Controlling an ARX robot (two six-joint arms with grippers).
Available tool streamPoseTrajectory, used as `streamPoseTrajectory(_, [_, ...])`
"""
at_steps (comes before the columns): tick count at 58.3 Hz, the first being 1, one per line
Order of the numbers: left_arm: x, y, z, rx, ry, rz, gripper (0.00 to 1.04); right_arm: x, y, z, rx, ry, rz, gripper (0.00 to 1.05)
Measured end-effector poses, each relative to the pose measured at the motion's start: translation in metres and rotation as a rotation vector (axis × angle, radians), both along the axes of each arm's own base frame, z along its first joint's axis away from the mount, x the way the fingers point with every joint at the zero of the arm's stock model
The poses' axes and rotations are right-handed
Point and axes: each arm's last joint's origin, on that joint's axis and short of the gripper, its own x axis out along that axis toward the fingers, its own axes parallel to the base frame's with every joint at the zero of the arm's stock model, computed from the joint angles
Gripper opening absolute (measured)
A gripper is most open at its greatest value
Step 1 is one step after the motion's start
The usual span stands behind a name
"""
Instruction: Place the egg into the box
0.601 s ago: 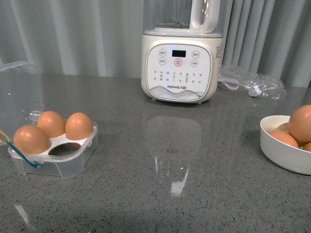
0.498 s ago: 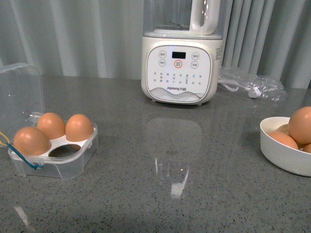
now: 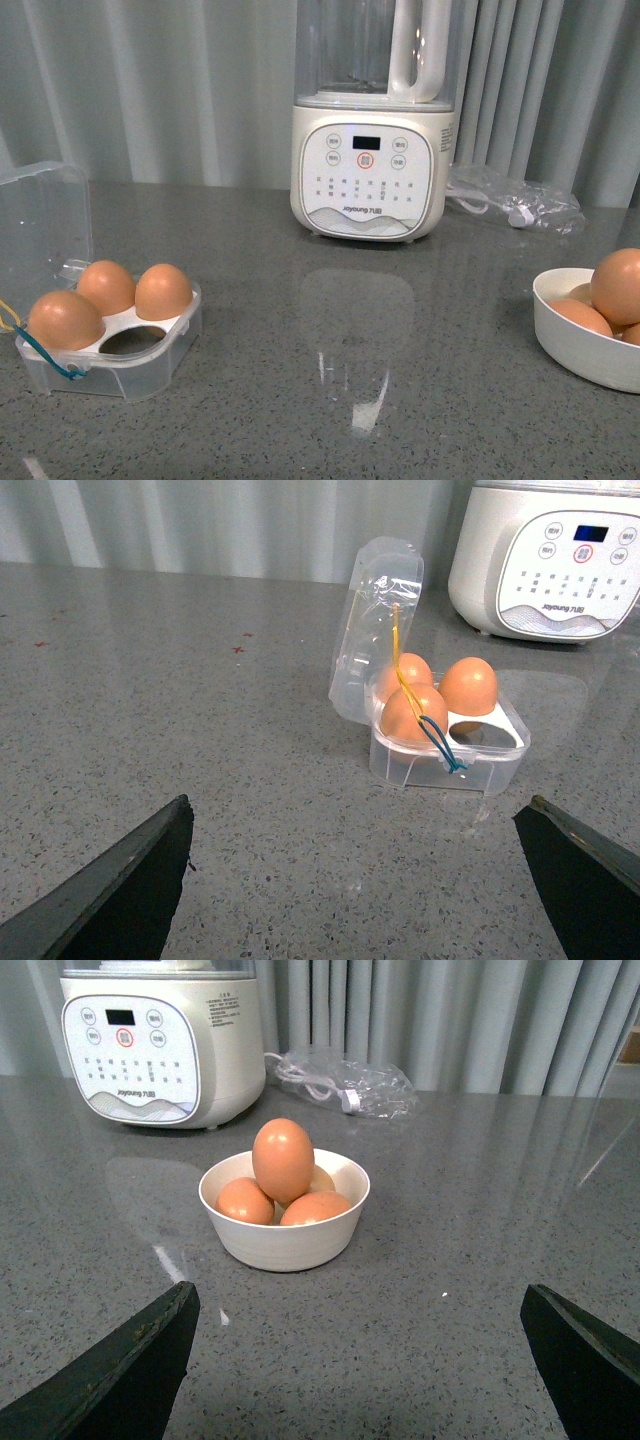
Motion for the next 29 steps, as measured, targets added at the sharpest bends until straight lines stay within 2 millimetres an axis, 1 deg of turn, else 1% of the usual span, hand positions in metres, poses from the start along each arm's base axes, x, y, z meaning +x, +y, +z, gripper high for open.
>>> streamPoseTrajectory(29, [0.0,0.0,0.0,0.0,0.0,0.0,0.98,0.0001,0.0,0.0001,-0.006,-0.001,-0.013,0.98])
